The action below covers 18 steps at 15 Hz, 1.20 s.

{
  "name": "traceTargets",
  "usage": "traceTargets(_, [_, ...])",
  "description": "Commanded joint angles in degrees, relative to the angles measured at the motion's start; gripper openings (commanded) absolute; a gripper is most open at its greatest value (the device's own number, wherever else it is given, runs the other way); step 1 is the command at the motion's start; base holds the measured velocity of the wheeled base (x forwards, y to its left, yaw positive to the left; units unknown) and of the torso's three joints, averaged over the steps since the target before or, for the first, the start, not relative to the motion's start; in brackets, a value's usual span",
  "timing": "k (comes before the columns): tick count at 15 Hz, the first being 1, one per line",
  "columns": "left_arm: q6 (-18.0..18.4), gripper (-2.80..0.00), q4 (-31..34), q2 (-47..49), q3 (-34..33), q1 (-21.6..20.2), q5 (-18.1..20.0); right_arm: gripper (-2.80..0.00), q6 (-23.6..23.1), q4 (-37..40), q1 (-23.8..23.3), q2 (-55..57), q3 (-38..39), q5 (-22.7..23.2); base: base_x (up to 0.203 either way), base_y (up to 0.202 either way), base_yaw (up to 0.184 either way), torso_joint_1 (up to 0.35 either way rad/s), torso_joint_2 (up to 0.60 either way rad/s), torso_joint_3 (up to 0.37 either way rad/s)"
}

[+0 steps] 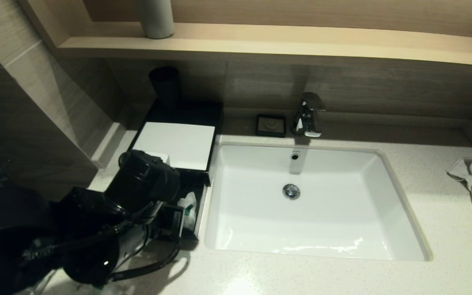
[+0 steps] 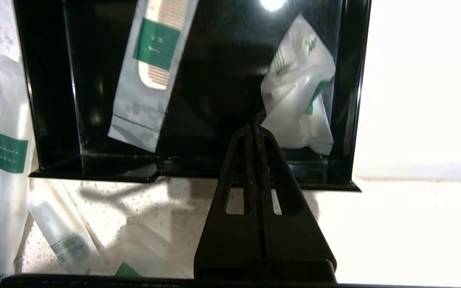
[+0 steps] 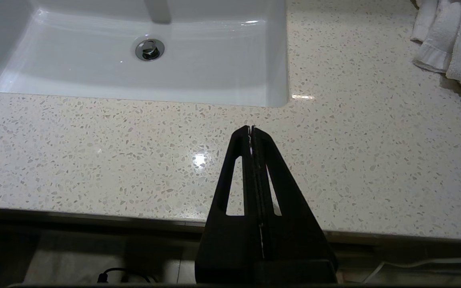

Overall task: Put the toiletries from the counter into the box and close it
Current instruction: Place the bathroom toiletry into the drawer

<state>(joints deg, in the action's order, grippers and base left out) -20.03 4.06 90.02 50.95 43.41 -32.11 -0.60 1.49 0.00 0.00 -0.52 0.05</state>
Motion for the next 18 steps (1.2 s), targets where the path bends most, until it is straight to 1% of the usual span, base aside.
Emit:
traceTargets(1, [-0.10,-2.80,0.76,0.91,0.56,0.01,0.46,-2.80,-0.02,0.01,0.00,0.00,0.00,0.04,0.000,0.000,0.000,0.000,0.00,0.000])
traceTargets(4, [0.87,-2.80,2.44,2.33,1.85,0.01,0.64,-2.80,-0.02,0.09,0.00,0.00,0.00,0.04,0.000,0.000,0.000,0.000,0.00,0.000])
traceTargets(11, [1.83,-2.80,2.75,4.38,3.96,0.01,0.99,-2.80,-0.02,0.01,0.00,0.00,0.00,0.04,0.000,0.000,0.000,0.000,0.00,0.000])
traceTargets(16, [2.48,-2.80,6.53,6.52,6.04,0.01,0.99,-2.80,-0.02,0.01,0.00,0.00,0.00,0.04,0.000,0.000,0.000,0.000,0.00,0.000])
traceTargets(18, [2.64,-2.80,6.92,7.20,6.02,0.01,0.99,-2.80,-0.02,0.01,0.00,0.00,0.00,0.04,0.000,0.000,0.000,0.000,0.00,0.000])
